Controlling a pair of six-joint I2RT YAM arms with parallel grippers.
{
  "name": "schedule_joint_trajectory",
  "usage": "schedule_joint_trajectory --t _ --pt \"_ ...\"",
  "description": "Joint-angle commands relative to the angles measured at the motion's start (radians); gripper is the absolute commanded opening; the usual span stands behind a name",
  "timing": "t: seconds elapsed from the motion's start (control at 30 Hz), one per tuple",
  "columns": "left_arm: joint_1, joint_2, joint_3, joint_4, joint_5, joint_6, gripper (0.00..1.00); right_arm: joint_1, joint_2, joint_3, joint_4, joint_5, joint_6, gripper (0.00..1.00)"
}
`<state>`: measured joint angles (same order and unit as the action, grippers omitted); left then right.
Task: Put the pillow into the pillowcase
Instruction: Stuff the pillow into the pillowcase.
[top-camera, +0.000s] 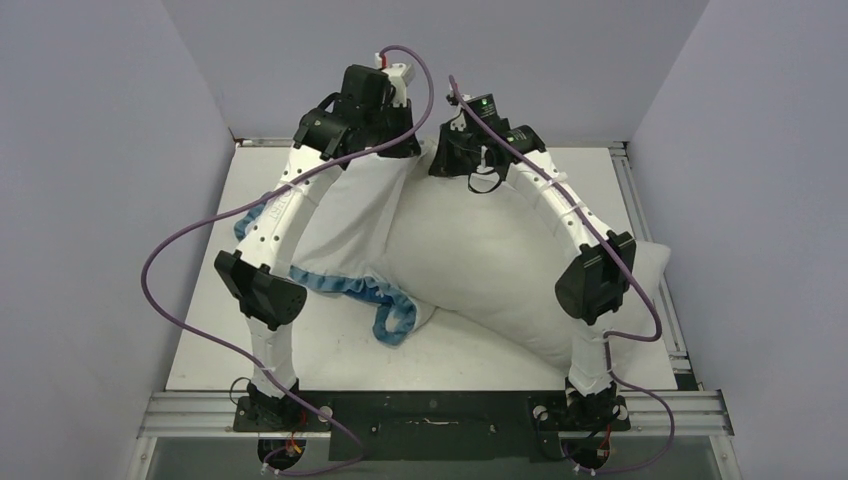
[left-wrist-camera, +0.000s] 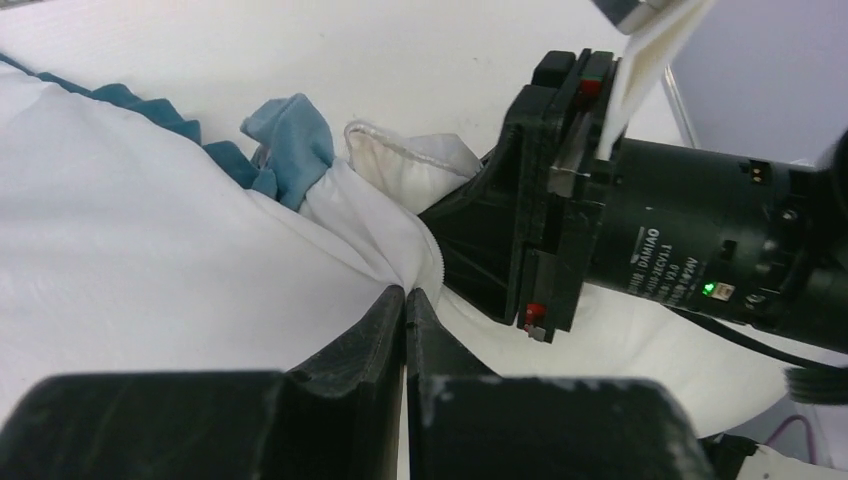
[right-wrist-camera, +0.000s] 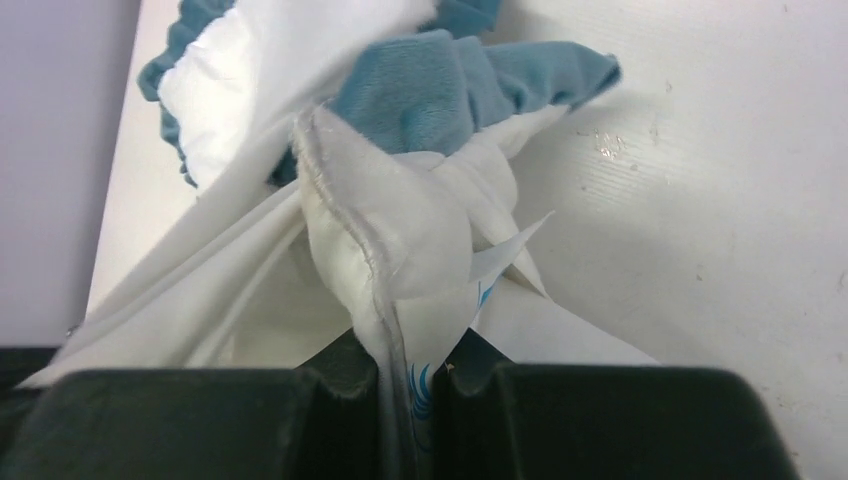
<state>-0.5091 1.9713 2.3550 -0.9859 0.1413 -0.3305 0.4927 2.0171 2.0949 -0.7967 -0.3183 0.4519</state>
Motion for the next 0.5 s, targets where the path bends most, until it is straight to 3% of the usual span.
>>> schedule_joint_trajectory --t 0.0,0.17,0.3,0.47 --pt "0.007 -0.064 -0.016 0.118 0.067 -0.094 0.00 0.024 -0.109 -0.015 0.129 -0.039 -0.016 0.05" --pt "0.052 -0.030 0.035 0.121 -0.053 -0.169 0.00 0.050 -0.162 -0.147 0.191 -0.245 -0.005 0.05" --pt "0.104 -0.018 0.027 0.173 -0.035 -0.245 0.00 0.067 -0.199 -0.224 0.222 -0.349 -0.028 0.05" --pt "0.105 -0.018 0.033 0.251 0.018 -0.239 0.00 0.114 -0.181 -0.207 0.229 -0.479 -0.066 0.05"
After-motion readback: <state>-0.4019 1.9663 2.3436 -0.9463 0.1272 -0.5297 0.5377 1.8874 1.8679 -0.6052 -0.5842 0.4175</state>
